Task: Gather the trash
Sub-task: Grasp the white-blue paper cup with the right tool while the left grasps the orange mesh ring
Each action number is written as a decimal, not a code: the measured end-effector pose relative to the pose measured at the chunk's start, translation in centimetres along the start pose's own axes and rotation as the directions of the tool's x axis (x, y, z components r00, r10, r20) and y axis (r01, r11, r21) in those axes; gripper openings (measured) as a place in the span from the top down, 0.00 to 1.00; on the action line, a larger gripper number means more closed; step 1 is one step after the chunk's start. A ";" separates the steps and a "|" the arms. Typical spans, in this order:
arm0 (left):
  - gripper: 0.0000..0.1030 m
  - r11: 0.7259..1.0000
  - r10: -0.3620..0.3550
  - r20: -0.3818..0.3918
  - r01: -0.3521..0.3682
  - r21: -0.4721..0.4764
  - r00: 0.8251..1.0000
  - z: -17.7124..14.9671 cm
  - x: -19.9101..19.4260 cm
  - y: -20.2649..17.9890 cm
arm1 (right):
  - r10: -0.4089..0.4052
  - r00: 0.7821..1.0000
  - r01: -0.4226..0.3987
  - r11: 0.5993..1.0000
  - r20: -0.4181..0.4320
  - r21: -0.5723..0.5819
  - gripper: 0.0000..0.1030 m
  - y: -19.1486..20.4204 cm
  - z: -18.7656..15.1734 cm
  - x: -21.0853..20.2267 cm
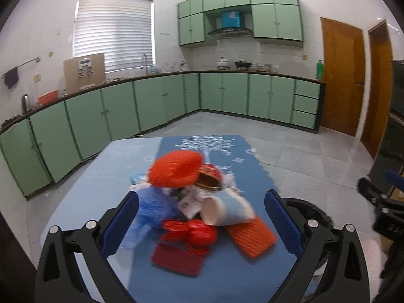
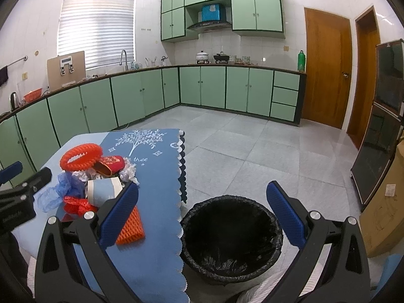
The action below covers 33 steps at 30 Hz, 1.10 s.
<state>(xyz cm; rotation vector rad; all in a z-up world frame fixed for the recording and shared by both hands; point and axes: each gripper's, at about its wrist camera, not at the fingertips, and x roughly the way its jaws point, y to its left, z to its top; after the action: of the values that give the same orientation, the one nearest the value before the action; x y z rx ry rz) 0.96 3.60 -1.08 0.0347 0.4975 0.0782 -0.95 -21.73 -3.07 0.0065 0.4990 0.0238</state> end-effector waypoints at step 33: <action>0.06 0.974 0.197 -0.135 -0.210 -0.090 0.971 -5.4 7.7 12.7 | 0.284 0.937 -0.310 0.945 -0.203 -0.109 0.11 14.7 -2.4 13.3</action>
<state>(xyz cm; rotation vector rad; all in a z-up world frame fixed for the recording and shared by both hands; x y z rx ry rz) 4.30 17.00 -8.85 -0.0206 0.6137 0.3095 9.24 -6.70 -11.38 -0.0577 0.6782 0.3600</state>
